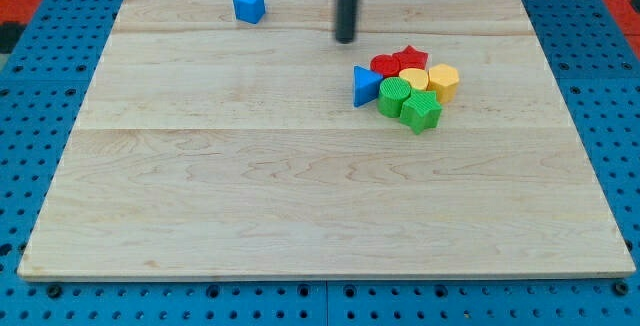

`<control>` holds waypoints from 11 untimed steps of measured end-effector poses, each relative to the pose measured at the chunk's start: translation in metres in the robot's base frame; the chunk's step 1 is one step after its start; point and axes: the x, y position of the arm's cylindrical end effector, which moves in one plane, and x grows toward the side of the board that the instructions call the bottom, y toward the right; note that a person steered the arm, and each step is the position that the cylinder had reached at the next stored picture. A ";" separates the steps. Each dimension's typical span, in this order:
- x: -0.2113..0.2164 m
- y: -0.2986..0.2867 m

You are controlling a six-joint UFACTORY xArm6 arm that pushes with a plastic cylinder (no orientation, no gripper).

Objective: Move the blue cube into red blocks

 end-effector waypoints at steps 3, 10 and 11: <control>-0.037 -0.168; -0.018 -0.026; -0.011 -0.022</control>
